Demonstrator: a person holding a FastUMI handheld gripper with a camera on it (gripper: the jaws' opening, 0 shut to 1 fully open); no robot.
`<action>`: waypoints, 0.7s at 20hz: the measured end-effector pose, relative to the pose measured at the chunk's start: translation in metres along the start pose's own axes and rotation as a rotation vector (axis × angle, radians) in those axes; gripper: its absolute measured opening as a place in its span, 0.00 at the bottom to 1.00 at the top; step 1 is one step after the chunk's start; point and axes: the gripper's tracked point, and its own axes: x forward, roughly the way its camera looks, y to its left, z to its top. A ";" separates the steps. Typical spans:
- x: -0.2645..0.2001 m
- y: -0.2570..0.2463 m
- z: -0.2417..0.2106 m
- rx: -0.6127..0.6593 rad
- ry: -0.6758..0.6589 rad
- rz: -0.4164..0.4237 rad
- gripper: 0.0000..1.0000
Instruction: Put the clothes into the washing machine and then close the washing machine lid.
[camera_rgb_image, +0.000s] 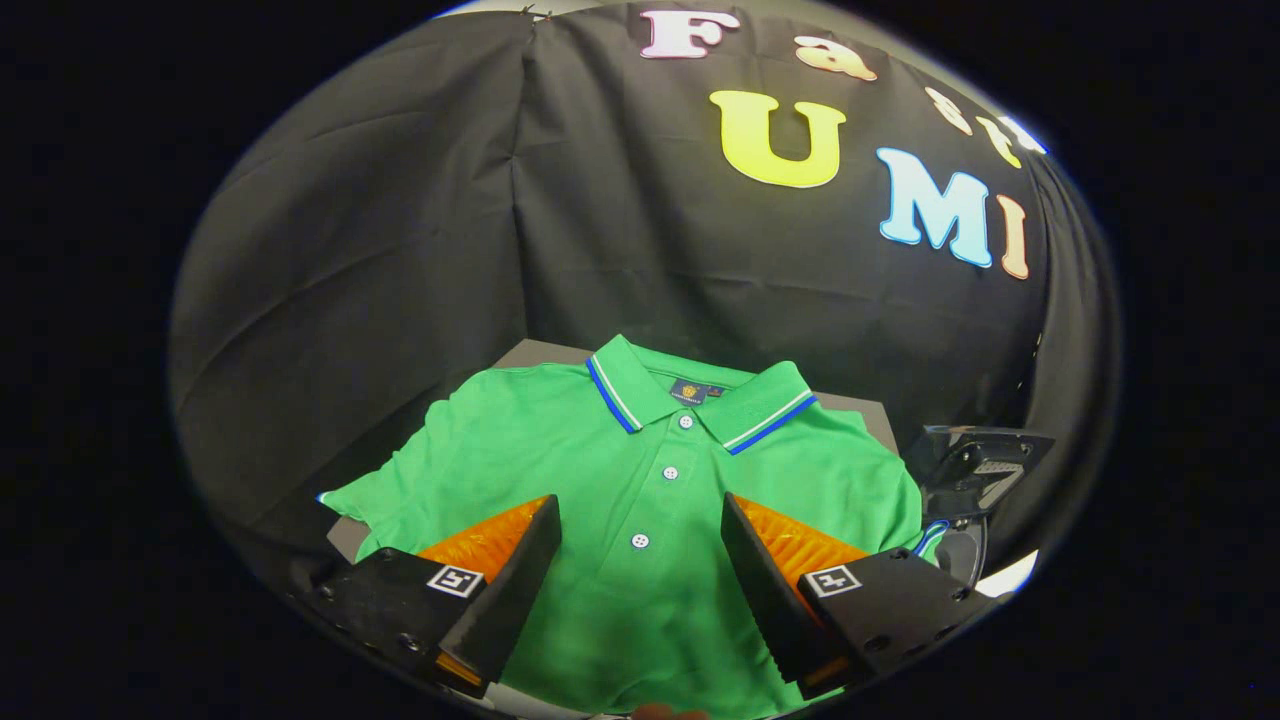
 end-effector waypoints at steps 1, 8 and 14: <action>0.001 0.000 0.000 0.001 0.004 0.000 1.00; 0.009 0.000 -0.015 -0.030 0.024 -0.004 1.00; 0.009 0.004 -0.013 -0.020 -0.014 0.030 0.98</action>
